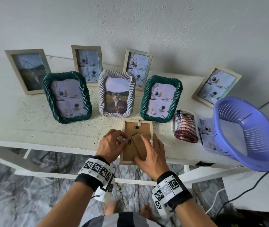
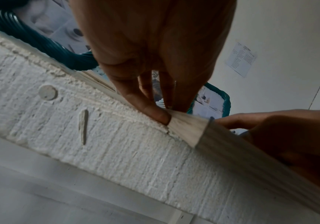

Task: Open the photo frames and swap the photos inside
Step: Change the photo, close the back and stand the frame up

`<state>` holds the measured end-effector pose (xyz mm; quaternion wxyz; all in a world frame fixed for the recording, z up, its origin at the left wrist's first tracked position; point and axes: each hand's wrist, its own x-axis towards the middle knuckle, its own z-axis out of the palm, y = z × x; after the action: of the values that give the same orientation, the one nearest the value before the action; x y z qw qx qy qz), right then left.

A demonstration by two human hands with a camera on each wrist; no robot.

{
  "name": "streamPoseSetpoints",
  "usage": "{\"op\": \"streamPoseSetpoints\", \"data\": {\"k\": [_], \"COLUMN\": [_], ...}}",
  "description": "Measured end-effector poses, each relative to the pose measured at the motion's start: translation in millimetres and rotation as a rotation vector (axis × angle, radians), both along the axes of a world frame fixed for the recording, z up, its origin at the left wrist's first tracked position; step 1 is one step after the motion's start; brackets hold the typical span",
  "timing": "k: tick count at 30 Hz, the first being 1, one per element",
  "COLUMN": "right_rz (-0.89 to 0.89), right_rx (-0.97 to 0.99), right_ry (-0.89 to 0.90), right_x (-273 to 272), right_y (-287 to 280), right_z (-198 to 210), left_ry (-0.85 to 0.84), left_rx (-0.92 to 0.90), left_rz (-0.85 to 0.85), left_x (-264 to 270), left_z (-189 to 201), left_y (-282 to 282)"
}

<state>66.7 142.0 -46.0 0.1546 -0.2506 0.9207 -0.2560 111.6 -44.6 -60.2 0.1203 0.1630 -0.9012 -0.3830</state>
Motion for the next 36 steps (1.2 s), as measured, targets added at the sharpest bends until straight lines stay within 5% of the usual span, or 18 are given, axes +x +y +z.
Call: {"op": "streamPoseSetpoints", "data": {"k": [11,16,19,24,28,34,36], "right_rz": [-0.083,-0.099,-0.083,-0.106,-0.143,-0.285,-0.356], "right_rx": [-0.38,-0.325,-0.306,-0.458,-0.363,-0.569,-0.752], "right_ry": [-0.155,-0.096,-0.095,-0.165,-0.164,-0.263,-0.399], "right_x": [-1,-2,-5,-17,-34,-48,-41], "right_y": [5,8,8,10,28,62,62], "right_z": [-11,4,19,60,84,69,67], "left_ry": [0.0,-0.005,0.011,0.132,0.111,-0.019,-0.043], "left_rx": [-0.001,0.07,0.271,1.0,1.311,0.798,0.782], "left_rz": [0.054,0.082,0.069,0.054,-0.06,-0.034,-0.013], "left_x": [1,4,7,6,-7,-13,-9], "left_z": [-2,10,32,80,88,59,51], "left_y": [8,8,9,32,47,49,46]}}
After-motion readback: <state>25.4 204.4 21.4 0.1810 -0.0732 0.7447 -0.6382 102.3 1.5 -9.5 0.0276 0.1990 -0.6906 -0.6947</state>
